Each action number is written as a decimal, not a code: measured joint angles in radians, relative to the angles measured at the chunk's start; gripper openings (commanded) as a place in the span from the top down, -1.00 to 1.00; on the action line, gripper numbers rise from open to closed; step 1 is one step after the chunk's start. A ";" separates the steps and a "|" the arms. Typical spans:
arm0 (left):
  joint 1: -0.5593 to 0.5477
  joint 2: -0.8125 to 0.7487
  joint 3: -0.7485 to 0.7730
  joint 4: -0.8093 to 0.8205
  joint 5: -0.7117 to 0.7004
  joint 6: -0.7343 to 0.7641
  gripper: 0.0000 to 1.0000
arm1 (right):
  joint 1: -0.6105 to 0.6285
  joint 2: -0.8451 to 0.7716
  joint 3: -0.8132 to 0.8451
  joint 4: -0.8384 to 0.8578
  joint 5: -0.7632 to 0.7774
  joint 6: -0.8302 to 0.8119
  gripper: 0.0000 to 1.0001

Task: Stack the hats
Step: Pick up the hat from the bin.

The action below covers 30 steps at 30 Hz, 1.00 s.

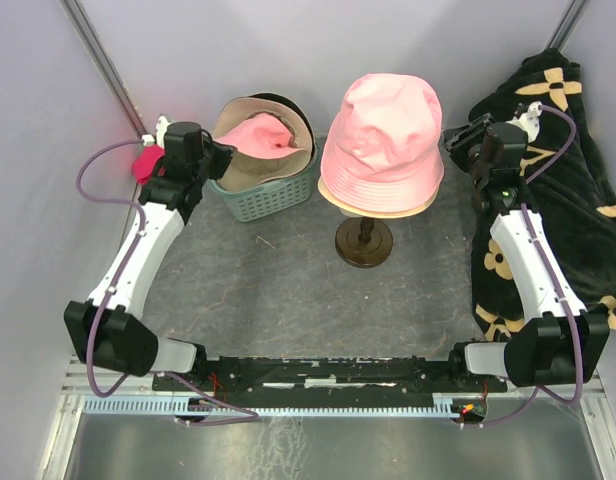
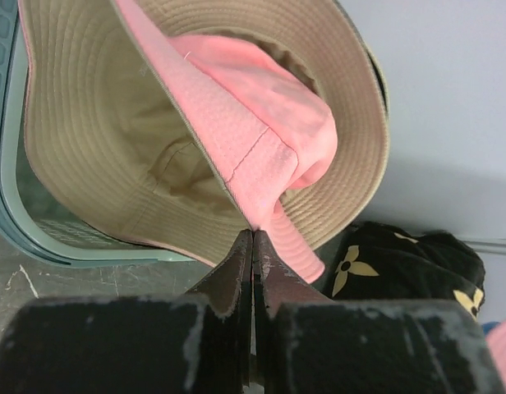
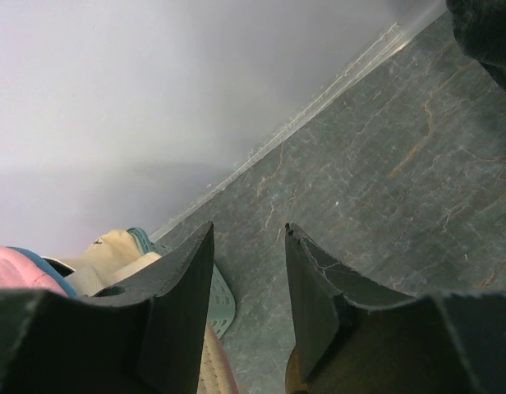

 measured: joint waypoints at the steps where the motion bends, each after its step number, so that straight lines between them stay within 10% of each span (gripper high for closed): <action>1: 0.000 -0.020 -0.012 0.002 -0.004 0.000 0.95 | 0.000 -0.002 0.000 -0.002 0.000 -0.003 0.04; 30: 0.000 0.078 -0.067 0.291 0.006 -0.083 0.06 | 0.020 -0.042 0.000 -0.026 0.004 -0.030 0.03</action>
